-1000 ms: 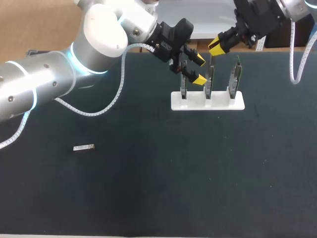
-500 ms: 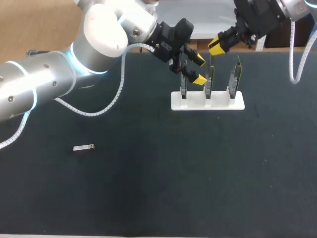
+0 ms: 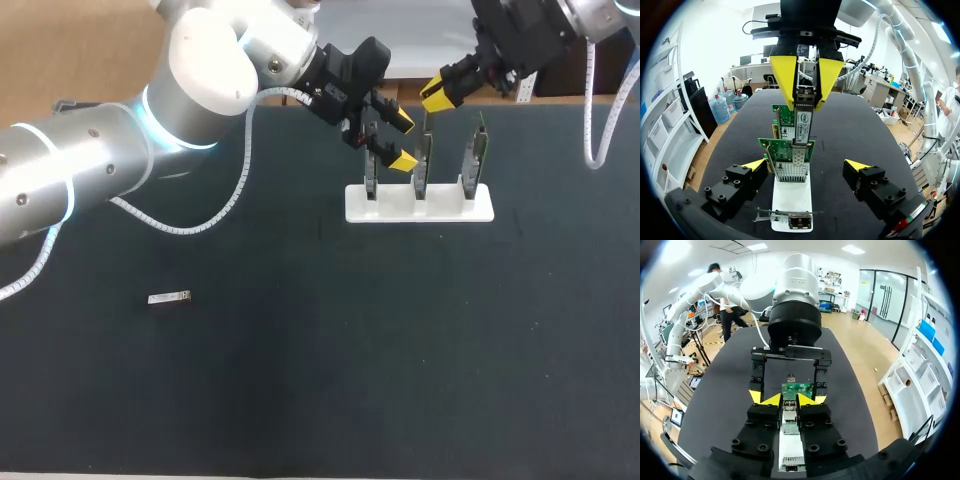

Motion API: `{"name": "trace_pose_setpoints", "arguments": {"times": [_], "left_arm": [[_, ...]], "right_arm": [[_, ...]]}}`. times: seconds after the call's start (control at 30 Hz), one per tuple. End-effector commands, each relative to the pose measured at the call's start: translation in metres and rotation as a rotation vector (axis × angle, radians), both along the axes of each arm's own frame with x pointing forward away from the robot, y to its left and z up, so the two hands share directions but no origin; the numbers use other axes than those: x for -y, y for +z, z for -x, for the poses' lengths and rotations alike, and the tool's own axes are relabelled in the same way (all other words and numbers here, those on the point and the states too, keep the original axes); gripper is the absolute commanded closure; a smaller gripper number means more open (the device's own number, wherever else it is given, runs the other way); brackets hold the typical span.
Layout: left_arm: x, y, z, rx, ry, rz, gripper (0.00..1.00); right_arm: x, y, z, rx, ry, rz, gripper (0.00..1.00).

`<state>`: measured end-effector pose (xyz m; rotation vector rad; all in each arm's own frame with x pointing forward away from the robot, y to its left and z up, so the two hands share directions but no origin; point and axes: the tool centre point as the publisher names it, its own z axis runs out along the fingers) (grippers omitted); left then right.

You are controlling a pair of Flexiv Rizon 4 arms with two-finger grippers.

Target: Pick up the optical module with the left hand, and insert it into the network port with the right hand.

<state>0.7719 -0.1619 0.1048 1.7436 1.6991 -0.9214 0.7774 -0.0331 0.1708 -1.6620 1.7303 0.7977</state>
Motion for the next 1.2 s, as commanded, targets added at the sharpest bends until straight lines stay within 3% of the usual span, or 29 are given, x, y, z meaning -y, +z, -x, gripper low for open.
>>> {"name": "trace_pose_setpoints", "arguments": {"times": [0.03, 0.47, 1.2], "left_arm": [[0.0008, 0.0004, -0.0025, -0.004, -0.004, -0.005, 0.0], [0.0008, 0.0004, -0.0025, -0.004, -0.004, -0.005, 0.0], [0.0008, 0.0004, -0.0025, -0.004, -0.004, -0.005, 0.0]], "right_arm": [[0.0005, -0.0039, 0.0002, -0.003, -0.001, 0.003, 1.0], [0.0018, 0.0051, 0.0004, 0.028, 0.001, -0.007, 1.0], [-0.0004, -0.0037, 0.0023, 0.015, 0.003, 0.018, 1.0]]}}
